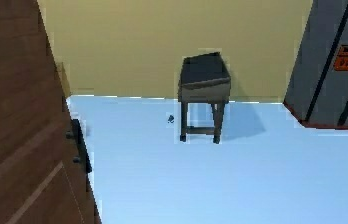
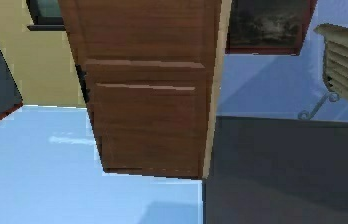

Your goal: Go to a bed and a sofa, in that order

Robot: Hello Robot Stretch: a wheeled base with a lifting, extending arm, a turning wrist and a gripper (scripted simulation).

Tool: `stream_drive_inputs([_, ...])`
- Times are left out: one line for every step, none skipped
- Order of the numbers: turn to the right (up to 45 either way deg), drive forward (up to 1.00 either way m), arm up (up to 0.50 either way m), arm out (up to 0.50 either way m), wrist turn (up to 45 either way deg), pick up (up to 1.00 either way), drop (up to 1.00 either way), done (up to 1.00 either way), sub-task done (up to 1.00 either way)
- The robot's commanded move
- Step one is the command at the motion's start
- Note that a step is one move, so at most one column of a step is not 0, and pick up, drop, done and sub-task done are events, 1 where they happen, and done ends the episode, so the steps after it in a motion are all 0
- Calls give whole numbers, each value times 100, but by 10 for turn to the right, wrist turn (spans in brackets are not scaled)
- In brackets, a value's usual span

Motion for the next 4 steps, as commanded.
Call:
stream_drive_inputs([60,0,0,0,0,0,0,0,0])
stream_drive_inputs([0,90,0,0,0,0,0,0,0])
stream_drive_inputs([-420,0,0,0,0,0,0,0,0])
stream_drive_inputs([0,35,0,0,0,0,0,0,0])
